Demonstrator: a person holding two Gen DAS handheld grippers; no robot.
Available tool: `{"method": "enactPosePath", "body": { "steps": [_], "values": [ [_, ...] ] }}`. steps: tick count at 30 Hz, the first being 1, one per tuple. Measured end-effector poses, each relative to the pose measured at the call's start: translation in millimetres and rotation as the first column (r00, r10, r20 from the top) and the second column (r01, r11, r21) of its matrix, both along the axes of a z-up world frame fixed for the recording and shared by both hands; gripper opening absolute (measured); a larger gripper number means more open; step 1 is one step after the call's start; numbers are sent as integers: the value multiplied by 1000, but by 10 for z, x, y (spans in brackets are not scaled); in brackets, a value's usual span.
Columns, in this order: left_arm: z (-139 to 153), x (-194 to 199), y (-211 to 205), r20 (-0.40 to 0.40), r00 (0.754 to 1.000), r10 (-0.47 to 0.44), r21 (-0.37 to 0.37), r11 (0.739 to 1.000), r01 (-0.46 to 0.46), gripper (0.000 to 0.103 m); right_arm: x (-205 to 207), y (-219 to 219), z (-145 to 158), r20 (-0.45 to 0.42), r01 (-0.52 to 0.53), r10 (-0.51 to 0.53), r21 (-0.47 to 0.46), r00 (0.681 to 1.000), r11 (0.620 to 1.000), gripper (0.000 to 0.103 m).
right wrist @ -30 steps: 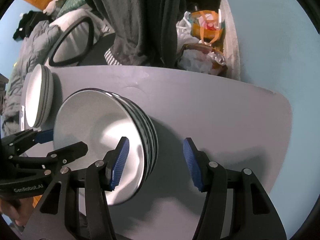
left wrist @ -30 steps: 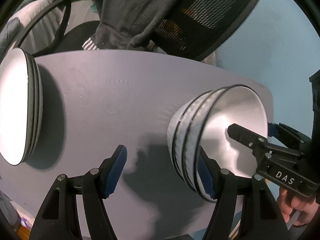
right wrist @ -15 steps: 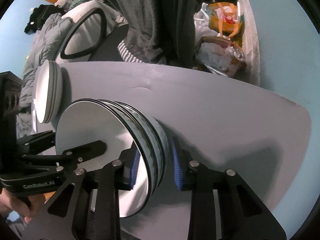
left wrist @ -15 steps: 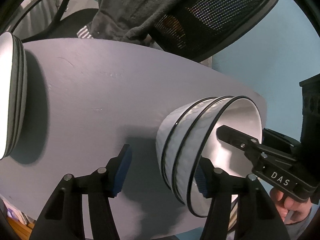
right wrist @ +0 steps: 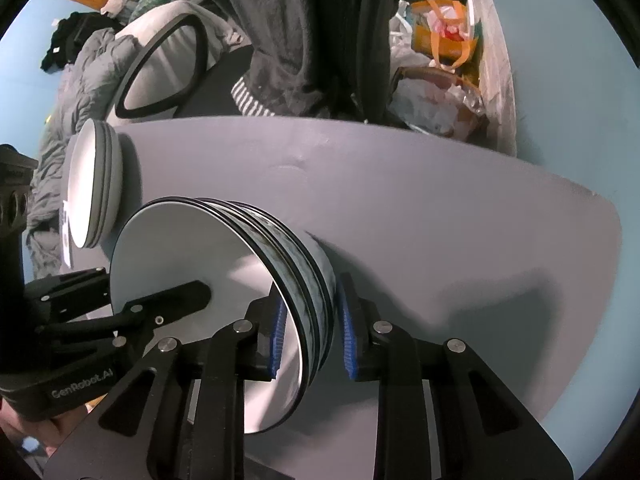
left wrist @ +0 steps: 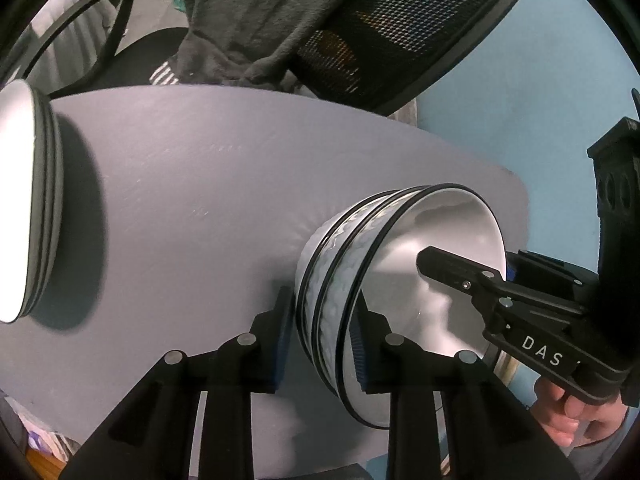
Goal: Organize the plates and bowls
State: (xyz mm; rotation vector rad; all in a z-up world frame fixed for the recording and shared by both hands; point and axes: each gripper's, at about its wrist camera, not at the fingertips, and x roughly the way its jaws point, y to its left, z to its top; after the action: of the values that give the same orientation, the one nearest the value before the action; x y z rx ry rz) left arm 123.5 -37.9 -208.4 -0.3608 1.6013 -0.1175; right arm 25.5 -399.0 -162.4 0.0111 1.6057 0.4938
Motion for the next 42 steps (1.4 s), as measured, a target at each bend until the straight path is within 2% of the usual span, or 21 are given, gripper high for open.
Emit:
{"method": "enactPosePath", "body": {
  "steps": [7,16,26,35,42],
  "values": [
    [20,-205,238,-14,1000,-21,51,998,21,25,-221,250,-24,-14,-10,10,-2,1000,1000,22],
    [39,-614,750,-24,1000,-16,90,996,18,24,-560,750,-76,-30,-38,38,5,999,999,22],
    [19,-992,1334,-43,999,-9,99,995,13,24,-878,1295,-146,-49,-41,41,8,998,999,22],
    [-5,-1204,1734,-60,998,6,96,995,0,24,-1103,1587,-151,-59,-39,39,2,997,999,22],
    [-86,-1219,1876,-57,998,7,108,994,-1,24,-1220,1737,-142,-61,-21,21,0,998,1000,22]
  ]
}}
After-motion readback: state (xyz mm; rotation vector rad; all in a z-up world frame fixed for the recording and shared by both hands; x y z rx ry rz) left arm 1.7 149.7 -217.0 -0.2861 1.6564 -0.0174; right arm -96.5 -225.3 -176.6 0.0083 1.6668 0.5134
